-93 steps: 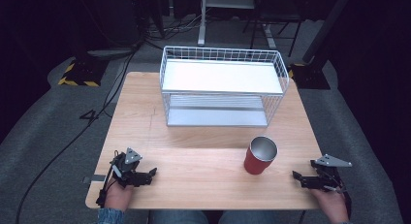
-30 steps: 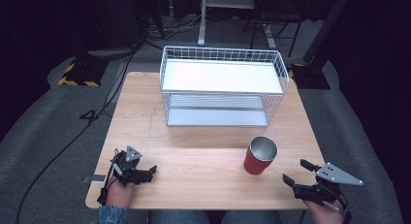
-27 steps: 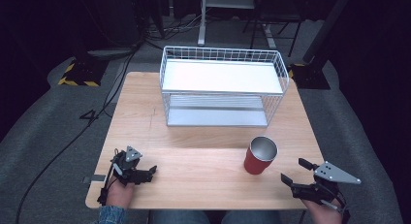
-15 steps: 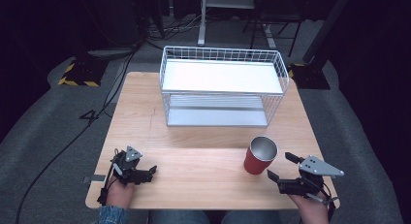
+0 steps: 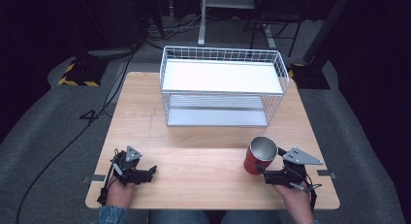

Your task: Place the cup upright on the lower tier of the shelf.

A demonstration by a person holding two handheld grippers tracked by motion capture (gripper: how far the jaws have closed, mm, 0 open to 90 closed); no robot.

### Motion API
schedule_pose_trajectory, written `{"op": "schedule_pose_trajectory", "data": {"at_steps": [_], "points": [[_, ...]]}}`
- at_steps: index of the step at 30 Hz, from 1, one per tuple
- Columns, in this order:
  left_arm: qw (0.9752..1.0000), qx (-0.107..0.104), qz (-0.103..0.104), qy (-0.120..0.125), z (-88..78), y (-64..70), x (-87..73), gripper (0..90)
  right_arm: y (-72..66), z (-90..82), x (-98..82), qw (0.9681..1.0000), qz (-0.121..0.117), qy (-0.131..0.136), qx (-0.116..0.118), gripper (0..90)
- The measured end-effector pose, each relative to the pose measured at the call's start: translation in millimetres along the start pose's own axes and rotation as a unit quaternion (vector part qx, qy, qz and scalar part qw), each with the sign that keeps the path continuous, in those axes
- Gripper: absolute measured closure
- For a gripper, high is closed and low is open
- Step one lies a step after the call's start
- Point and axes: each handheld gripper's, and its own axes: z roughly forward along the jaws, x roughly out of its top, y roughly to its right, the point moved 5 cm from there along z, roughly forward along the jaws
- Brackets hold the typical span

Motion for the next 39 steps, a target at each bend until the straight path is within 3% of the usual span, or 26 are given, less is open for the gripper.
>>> {"op": "schedule_pose_trajectory", "data": {"at_steps": [5, 16, 18, 23, 30, 39], "points": [[1.0000, 0.000, -0.002, 0.000, 0.0, 0.2, 0.0, 6.0, -1.1, 14.4, -3.8, 1.0000, 0.006, 0.002, 0.001, 5.2], [1.0000, 0.001, -0.002, 0.001, 0.2, 0.2, 0.0, 6.0, -0.2, 37.6, -10.6, 0.9986, 0.029, 0.044, 0.004, 5.7], [1.0000, 0.000, -0.001, 0.001, 0.2, 0.1, 0.0, 6.0, -0.3, 39.4, -13.0, 0.9980, 0.036, 0.052, 0.007, 5.6], [1.0000, -0.001, 0.000, 0.001, 0.3, 0.1, 0.1, 5.8, 0.2, 39.4, -14.7, 0.9972, 0.027, 0.069, 0.006, 6.9], [1.0000, -0.002, 0.000, 0.000, 0.3, 0.1, 0.1, 5.8, -2.0, 39.1, -14.4, 0.9973, 0.021, 0.070, -0.001, 7.2], [1.0000, -0.001, -0.001, 0.000, 0.3, 0.1, 0.0, 5.8, -4.4, 36.3, -0.5, 0.9967, 0.020, 0.078, 0.008, 7.3]]}}
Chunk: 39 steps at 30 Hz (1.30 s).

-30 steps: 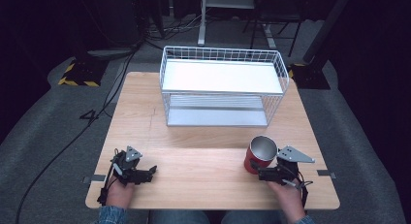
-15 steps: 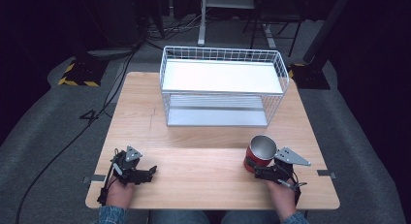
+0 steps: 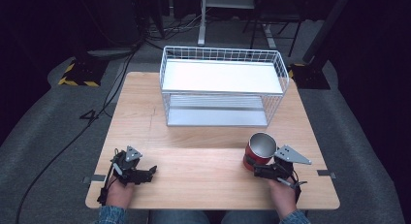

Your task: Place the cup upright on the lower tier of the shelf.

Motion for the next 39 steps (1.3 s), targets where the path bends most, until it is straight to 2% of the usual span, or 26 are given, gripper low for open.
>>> {"op": "schedule_pose_trajectory", "data": {"at_steps": [11, 18, 20, 24, 25, 30, 31, 38, 39], "points": [[1.0000, 0.000, 0.000, 0.000, 0.0, 0.0, 0.0, 5.8, 0.9, 9.6, 20.1, 0.9999, 0.011, 0.003, -0.001, 7.3], [1.0000, 0.002, -0.001, 0.000, -0.2, 0.1, -0.1, 5.9, 1.7, 25.6, 34.5, 0.9999, 0.012, 0.001, -0.011, 7.3], [1.0000, 0.003, 0.000, -0.001, -0.3, -0.3, -0.2, 5.8, 1.8, 35.2, 41.5, 0.9998, 0.008, -0.003, -0.016, 7.4], [1.0000, 0.006, -0.003, 0.000, -0.7, -0.3, -0.5, 5.9, 1.5, 43.8, 47.3, 0.9998, 0.010, -0.006, -0.017, 7.4], [1.0000, 0.008, -0.003, 0.000, -0.7, -0.4, -0.7, 5.9, 1.3, 51.6, 51.9, 0.9997, 0.008, -0.007, -0.022, 7.4], [0.9999, 0.009, -0.005, 0.000, -1.0, -0.1, -1.0, 5.9, 0.0, 64.5, 57.6, 0.9995, 0.008, -0.013, -0.027, 7.4], [0.9999, 0.009, -0.006, 0.000, -1.0, -0.1, -1.0, 5.9, -0.1, 72.3, 60.6, 0.9994, 0.009, -0.014, -0.029, 7.3], [1.0000, 0.006, -0.004, -0.001, -0.8, -0.2, -0.7, 5.5, 0.9, 92.3, 66.7, 0.9988, 0.013, -0.021, -0.041, 7.3], [1.0000, 0.004, -0.006, 0.000, -0.4, 0.3, -0.5, 5.4, 0.9, 100.1, 69.5, 0.9986, 0.013, -0.023, -0.047, 7.3]]}}
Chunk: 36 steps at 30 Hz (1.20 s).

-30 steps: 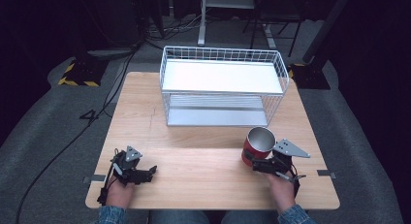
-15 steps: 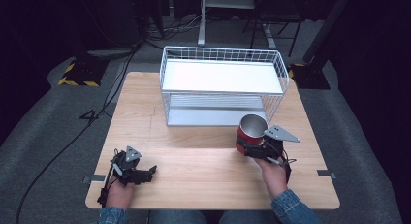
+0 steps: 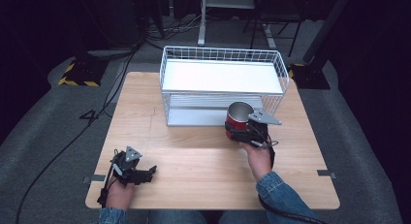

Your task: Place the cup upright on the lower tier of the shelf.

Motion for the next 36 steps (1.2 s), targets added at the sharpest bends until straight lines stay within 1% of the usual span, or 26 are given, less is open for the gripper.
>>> {"op": "schedule_pose_trajectory", "data": {"at_steps": [2, 3, 4, 5, 7, 8, 9, 10, 13, 14, 15, 16, 19, 20, 21, 22, 23, 25, 30, 34, 36], "points": [[1.0000, 0.000, 0.003, -0.001, 0.1, -0.2, 0.2, 5.2, -0.9, 5.8, 2.7, 1.0000, 0.001, 0.001, 0.000, 7.3], [1.0000, 0.000, 0.003, -0.001, 0.1, -0.2, 0.2, 5.2, -0.9, 5.8, 2.7, 1.0000, 0.001, 0.001, 0.000, 7.3], [1.0000, 0.000, 0.003, -0.001, 0.1, -0.2, 0.3, 5.2, -1.6, 8.7, 4.2, 1.0000, 0.007, 0.000, -0.002, 7.3], [1.0000, 0.000, 0.003, -0.001, 0.1, -0.2, 0.2, 5.1, -2.6, 15.5, 7.5, 0.9999, 0.012, 0.003, -0.003, 7.3], [1.0000, 0.000, 0.003, -0.001, 0.1, -0.2, 0.3, 5.1, -2.4, 20.5, 9.5, 0.9999, 0.013, 0.002, -0.010, 7.3], [1.0000, 0.000, 0.003, -0.001, 0.1, -0.2, 0.3, 5.1, -2.4, 20.5, 9.5, 0.9999, 0.013, 0.002, -0.010, 7.3], [1.0000, 0.000, 0.003, -0.001, 0.1, -0.2, 0.3, 5.1, -1.8, 27.3, 11.4, 0.9998, 0.015, 0.002, -0.014, 7.3], [1.0000, 0.001, 0.003, 0.000, 0.3, -0.2, 0.3, 5.1, -1.9, 29.4, 12.0, 0.9997, 0.016, 0.002, -0.015, 7.3], [1.0000, 0.000, 0.003, -0.001, 0.1, -0.2, 0.2, 5.1, -1.3, 38.0, 13.3, 0.9997, 0.016, 0.002, -0.021, 7.3], [1.0000, 0.000, 0.003, -0.001, 0.1, -0.2, 0.2, 5.1, -1.3, 38.0, 13.3, 0.9997, 0.016, 0.002, -0.021, 7.3], [1.0000, 0.000, 0.003, -0.001, 0.1, -0.2, 0.2, 5.1, -1.4, 41.0, 13.5, 0.9996, 0.019, 0.003, -0.022, 7.3], [1.0000, 0.000, 0.003, -0.001, 0.1, -0.2, 0.2, 5.1, -1.5, 48.2, 13.9, 0.9995, 0.018, 0.004, -0.025, 7.3], [1.0000, 0.002, 0.003, 0.000, 0.2, -0.1, 0.3, 5.2, -1.8, 56.1, 14.2, 0.9994, 0.017, 0.003, -0.031, 7.3], [1.0000, 0.002, 0.003, 0.000, 0.2, -0.1, 0.3, 5.3, -1.8, 56.1, 14.2, 0.9994, 0.017, 0.003, -0.031, 7.3], [1.0000, 0.002, 0.005, -0.001, 0.1, -0.3, 0.3, 5.3, -1.9, 61.7, 14.8, 0.9992, 0.017, 0.006, -0.034, 7.3], [1.0000, 0.002, 0.005, -0.001, 0.1, -0.3, 0.3, 5.3, -1.9, 61.7, 14.8, 0.9992, 0.017, 0.006, -0.034, 7.3], [1.0000, 0.002, 0.004, -0.001, 0.1, -0.2, 0.2, 5.3, -1.9, 66.0, 14.6, 0.9991, 0.019, 0.008, -0.037, 7.2], [1.0000, 0.002, 0.005, -0.001, 0.1, -0.3, 0.3, 5.3, -1.5, 69.3, 13.9, 0.9989, 0.021, 0.010, -0.040, 7.3], [1.0000, 0.003, 0.004, -0.001, 0.1, -0.2, 0.2, 5.3, 0.0, 76.3, 11.3, 0.9981, 0.031, 0.013, -0.052, 7.2], [1.0000, 0.003, 0.004, -0.001, 0.1, -0.2, 0.3, 5.3, 2.7, 81.7, 11.4, 0.9979, 0.021, 0.016, -0.059, 7.2], [1.0000, 0.003, 0.004, -0.001, 0.1, -0.2, 0.3, 5.3, 3.9, 83.4, 11.2, 0.9975, 0.021, 0.016, -0.065, 7.2]]}}
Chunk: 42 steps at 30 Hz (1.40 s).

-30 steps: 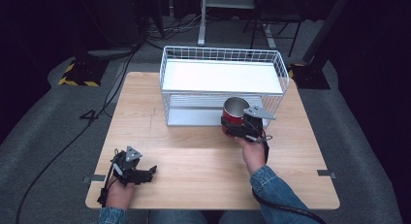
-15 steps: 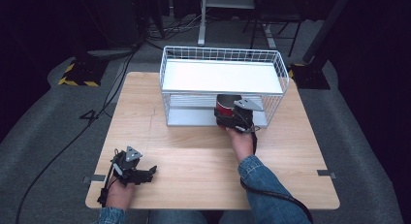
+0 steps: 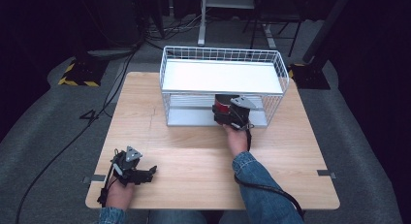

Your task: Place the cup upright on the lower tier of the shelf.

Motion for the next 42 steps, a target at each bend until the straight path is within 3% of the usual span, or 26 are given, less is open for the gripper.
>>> {"op": "schedule_pose_trajectory", "data": {"at_steps": [33, 35, 37, 42], "points": [[1.0000, 0.000, 0.000, 0.000, 0.0, 0.1, 0.0, 5.3, 2.7, 19.6, -4.9, 0.9995, 0.013, 0.020, -0.018, 6.7], [1.0000, -0.001, 0.000, 0.000, 0.0, 0.2, 0.0, 5.3, 3.5, 20.0, -4.8, 0.9997, 0.014, 0.018, -0.012, 6.4], [1.0000, -0.001, 0.000, 0.000, 0.0, 0.2, 0.0, 5.3, 4.0, 21.3, -5.5, 0.9998, 0.000, 0.006, -0.017, 5.5], [1.0000, -0.001, -0.001, 0.000, 0.1, 0.3, 0.0, 5.2, 5.9, 24.0, -12.0, 0.9997, 0.012, -0.016, -0.013, 0.0]]}}
